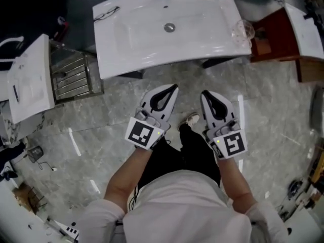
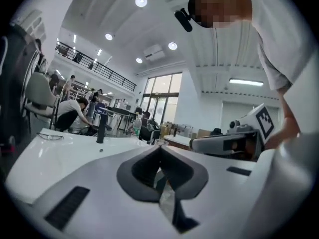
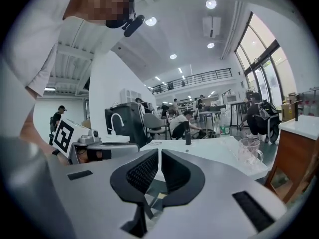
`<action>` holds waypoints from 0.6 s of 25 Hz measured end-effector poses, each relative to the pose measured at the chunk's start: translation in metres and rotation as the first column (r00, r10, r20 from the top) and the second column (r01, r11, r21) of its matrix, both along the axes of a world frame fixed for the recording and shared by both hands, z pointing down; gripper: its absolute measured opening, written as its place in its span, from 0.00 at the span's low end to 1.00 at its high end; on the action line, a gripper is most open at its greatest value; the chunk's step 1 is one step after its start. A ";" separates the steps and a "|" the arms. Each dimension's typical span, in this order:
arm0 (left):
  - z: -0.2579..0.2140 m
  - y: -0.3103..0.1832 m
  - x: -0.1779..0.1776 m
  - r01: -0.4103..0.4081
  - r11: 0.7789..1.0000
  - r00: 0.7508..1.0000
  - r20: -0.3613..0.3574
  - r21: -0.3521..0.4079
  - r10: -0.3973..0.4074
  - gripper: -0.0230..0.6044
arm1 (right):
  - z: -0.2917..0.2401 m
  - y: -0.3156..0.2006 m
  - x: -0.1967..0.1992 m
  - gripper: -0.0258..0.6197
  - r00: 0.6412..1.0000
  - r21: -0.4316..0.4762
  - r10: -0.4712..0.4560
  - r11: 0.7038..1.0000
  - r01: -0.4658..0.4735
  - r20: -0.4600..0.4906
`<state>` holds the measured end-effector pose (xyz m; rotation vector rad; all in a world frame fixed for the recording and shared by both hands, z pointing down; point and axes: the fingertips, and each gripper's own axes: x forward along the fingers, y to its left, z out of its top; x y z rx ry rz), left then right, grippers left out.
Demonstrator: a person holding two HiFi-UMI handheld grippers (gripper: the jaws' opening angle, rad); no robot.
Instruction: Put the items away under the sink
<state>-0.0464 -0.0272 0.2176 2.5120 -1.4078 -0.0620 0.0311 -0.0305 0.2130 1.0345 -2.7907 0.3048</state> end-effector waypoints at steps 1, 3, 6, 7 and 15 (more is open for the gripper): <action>-0.008 0.005 -0.001 0.012 1.000 1.000 0.018 0.003 -0.012 0.04 | -0.007 0.003 0.002 0.11 1.000 0.009 -0.011 1.000 0.011 0.004; -0.023 0.015 -0.003 0.033 0.999 0.998 0.051 0.016 -0.034 0.04 | -0.022 0.008 0.007 0.11 0.999 0.028 -0.018 0.999 0.017 0.027; -0.042 0.027 -0.005 0.056 0.997 0.989 0.135 0.046 -0.061 0.04 | -0.044 0.016 0.011 0.11 0.998 0.058 -0.037 0.998 0.035 0.042; -0.048 0.030 -0.005 0.066 0.996 0.986 0.151 0.057 -0.074 0.04 | -0.051 0.017 0.012 0.11 0.998 0.071 -0.046 0.997 0.042 0.048; -0.095 0.041 0.004 0.119 0.984 0.973 0.184 0.130 -0.142 0.04 | -0.113 0.016 0.038 0.11 0.994 0.220 -0.065 0.974 0.045 0.083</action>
